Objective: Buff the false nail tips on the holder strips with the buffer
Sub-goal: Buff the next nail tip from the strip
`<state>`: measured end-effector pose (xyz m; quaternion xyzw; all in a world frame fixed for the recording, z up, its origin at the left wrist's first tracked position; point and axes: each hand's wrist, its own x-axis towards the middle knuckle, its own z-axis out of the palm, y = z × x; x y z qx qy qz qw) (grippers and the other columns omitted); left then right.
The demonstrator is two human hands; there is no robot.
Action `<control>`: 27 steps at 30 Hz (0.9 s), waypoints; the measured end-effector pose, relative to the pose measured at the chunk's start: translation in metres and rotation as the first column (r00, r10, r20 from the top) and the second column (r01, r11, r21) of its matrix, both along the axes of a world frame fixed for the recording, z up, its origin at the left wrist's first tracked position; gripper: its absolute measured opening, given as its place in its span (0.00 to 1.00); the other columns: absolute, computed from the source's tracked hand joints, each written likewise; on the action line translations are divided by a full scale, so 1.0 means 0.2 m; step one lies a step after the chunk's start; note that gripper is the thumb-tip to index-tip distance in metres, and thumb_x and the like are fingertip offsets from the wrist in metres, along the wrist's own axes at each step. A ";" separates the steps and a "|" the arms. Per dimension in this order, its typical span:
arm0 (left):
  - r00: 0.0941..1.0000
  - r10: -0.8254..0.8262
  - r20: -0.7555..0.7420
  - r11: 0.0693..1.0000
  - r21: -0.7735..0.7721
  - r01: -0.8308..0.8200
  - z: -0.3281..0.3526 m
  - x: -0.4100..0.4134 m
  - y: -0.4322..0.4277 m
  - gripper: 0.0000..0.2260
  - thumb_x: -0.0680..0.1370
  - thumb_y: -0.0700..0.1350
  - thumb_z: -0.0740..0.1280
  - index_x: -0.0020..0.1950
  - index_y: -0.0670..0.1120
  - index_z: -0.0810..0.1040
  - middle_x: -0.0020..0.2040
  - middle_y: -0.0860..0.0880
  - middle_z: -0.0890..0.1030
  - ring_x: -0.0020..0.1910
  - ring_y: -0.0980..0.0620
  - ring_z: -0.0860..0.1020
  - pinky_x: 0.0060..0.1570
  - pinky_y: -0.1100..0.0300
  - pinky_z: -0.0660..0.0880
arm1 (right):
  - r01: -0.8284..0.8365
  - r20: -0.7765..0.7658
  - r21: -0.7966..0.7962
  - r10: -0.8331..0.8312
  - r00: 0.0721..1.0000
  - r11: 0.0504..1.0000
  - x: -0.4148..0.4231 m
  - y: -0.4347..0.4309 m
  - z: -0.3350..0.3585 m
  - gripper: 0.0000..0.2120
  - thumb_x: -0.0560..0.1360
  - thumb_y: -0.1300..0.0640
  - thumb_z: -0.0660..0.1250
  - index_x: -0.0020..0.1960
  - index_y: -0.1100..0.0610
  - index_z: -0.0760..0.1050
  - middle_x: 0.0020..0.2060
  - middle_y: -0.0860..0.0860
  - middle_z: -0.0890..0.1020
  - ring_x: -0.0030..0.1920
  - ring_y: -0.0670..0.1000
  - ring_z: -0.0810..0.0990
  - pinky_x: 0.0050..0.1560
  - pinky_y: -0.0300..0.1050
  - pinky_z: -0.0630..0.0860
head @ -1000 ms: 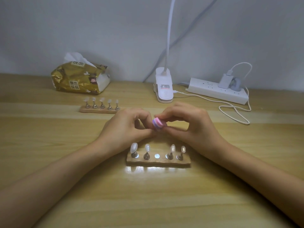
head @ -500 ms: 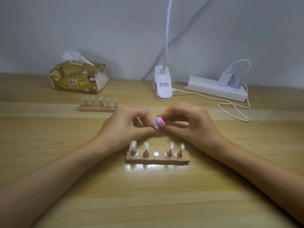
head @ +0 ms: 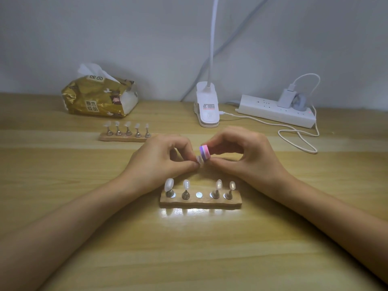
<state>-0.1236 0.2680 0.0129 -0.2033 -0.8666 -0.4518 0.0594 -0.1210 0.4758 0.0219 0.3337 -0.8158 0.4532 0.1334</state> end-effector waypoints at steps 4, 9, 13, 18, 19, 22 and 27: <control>1.000 0.008 0.001 1.000 -0.009 -0.008 0.00 -0.01 0.00 0.07 0.64 0.54 0.74 0.38 0.54 0.80 0.35 0.61 0.79 0.32 0.61 0.75 0.43 0.49 0.76 | -0.001 -0.014 0.030 0.001 1.000 1.000 0.00 -0.01 0.00 0.05 0.73 0.65 0.76 0.47 0.64 0.82 0.43 0.54 0.85 0.45 0.50 0.85 0.52 0.48 0.83; 1.000 0.013 0.000 1.000 -0.014 -0.013 0.01 0.00 0.00 0.07 0.64 0.55 0.72 0.38 0.55 0.80 0.36 0.62 0.80 0.32 0.61 0.75 0.44 0.45 0.77 | -0.005 -0.035 -0.014 0.005 0.999 1.000 0.01 0.00 0.01 0.06 0.72 0.64 0.76 0.47 0.65 0.82 0.43 0.53 0.84 0.45 0.50 0.85 0.52 0.44 0.82; 1.000 0.008 0.001 1.000 -0.002 -0.008 0.00 0.00 0.00 0.07 0.64 0.53 0.75 0.37 0.54 0.80 0.35 0.61 0.80 0.32 0.61 0.76 0.44 0.45 0.77 | -0.009 0.020 0.007 0.009 1.000 1.000 0.01 0.00 0.01 0.06 0.72 0.67 0.76 0.47 0.66 0.81 0.42 0.54 0.85 0.44 0.50 0.85 0.52 0.43 0.82; 1.000 0.008 -0.007 1.000 0.001 -0.008 0.00 0.00 0.00 0.08 0.67 0.48 0.79 0.37 0.55 0.80 0.35 0.61 0.79 0.32 0.61 0.75 0.44 0.44 0.77 | 0.009 -0.015 0.005 -0.009 1.000 1.000 0.01 -0.01 0.02 0.06 0.72 0.65 0.76 0.47 0.65 0.81 0.42 0.55 0.85 0.44 0.52 0.85 0.52 0.47 0.82; 1.000 0.009 -0.003 1.000 0.003 -0.009 0.00 0.00 0.00 0.07 0.65 0.51 0.77 0.37 0.55 0.80 0.35 0.61 0.79 0.32 0.61 0.75 0.45 0.45 0.77 | 0.012 0.010 0.024 -0.013 1.000 1.000 0.01 -0.01 0.01 0.06 0.72 0.66 0.76 0.46 0.66 0.81 0.42 0.55 0.85 0.44 0.52 0.85 0.52 0.48 0.82; 1.000 0.012 0.012 1.000 0.001 -0.012 0.01 0.01 0.01 0.07 0.64 0.54 0.73 0.37 0.54 0.80 0.36 0.61 0.80 0.32 0.61 0.76 0.45 0.45 0.77 | 0.019 -0.025 0.001 -0.019 0.999 1.000 0.02 0.00 0.01 0.05 0.72 0.65 0.76 0.46 0.65 0.82 0.42 0.54 0.84 0.44 0.50 0.85 0.52 0.45 0.82; 1.000 0.016 0.009 1.000 -0.004 -0.016 0.01 0.00 0.00 0.07 0.63 0.54 0.73 0.37 0.54 0.80 0.35 0.61 0.79 0.32 0.62 0.75 0.43 0.48 0.76 | -0.006 0.006 0.053 0.006 1.000 0.999 0.01 -0.01 0.01 0.05 0.72 0.68 0.75 0.46 0.66 0.81 0.42 0.54 0.85 0.44 0.51 0.85 0.52 0.47 0.82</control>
